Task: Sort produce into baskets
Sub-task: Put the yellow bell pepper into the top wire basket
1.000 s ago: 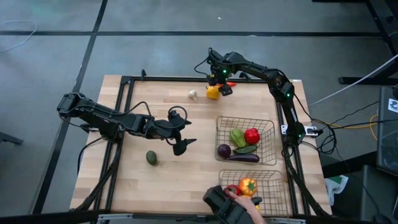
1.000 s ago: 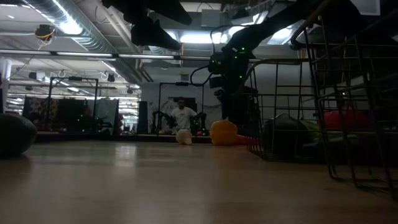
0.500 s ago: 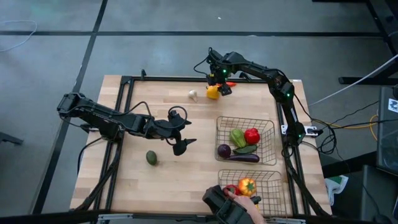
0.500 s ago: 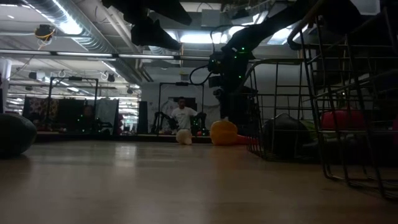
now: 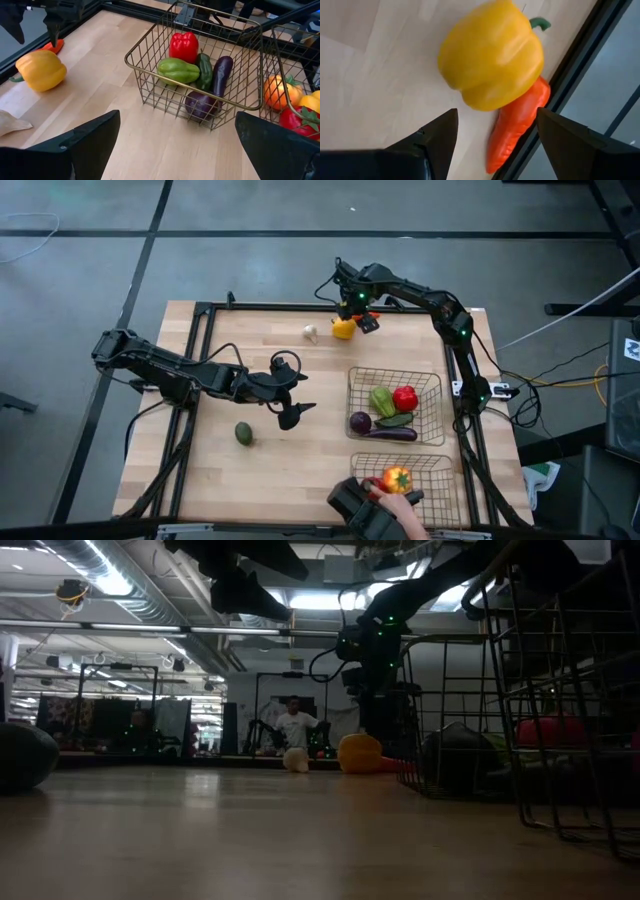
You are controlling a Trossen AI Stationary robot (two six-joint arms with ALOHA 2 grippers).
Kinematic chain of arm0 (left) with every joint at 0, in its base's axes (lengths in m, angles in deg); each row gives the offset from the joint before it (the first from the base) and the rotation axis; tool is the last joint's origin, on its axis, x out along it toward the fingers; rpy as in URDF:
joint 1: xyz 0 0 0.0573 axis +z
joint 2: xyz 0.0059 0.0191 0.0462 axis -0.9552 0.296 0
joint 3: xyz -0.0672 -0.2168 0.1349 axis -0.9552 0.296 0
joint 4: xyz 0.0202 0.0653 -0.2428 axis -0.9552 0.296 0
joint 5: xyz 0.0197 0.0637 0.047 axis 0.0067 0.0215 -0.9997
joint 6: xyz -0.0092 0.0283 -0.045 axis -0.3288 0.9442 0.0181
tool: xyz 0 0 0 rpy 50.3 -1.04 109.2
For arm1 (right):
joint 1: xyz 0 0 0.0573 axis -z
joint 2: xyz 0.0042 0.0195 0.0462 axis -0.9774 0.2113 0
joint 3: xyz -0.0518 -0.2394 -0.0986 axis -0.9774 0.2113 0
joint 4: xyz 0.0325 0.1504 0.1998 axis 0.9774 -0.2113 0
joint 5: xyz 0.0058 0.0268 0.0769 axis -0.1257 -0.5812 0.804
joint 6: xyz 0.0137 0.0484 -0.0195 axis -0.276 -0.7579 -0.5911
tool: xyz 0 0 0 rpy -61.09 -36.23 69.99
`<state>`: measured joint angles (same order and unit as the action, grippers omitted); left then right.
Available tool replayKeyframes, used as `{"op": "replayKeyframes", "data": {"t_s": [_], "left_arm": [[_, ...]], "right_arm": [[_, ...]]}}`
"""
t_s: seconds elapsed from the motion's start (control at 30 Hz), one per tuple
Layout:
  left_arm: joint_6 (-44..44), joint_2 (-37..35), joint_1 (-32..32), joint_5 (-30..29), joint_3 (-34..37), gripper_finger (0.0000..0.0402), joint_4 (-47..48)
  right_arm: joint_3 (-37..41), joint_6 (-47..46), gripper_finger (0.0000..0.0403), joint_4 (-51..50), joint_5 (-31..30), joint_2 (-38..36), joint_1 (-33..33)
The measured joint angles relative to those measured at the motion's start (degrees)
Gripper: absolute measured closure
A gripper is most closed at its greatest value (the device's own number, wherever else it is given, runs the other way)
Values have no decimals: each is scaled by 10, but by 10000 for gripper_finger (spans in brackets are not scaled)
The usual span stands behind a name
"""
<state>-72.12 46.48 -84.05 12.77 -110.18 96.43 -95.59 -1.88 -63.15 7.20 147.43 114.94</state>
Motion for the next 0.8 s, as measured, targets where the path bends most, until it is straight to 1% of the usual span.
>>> {"op": "replayKeyframes", "data": {"t_s": [0.17,0.27,0.5,0.7,0.8], "left_arm": [[0,0,0,0,0,9,0],[0,0,0,0,0,9,0],[0,0,0,0,0,9,0],[0,0,0,0,0,9,0],[0,0,0,0,0,9,0]], "right_arm": [[0,11,138,7,-1,0,0],[0,11,153,-4,-3,0,0],[0,9,214,-10,-9,0,0],[0,-19,264,-26,-85,0,-4],[0,-20,290,-42,-89,0,-4]]}}
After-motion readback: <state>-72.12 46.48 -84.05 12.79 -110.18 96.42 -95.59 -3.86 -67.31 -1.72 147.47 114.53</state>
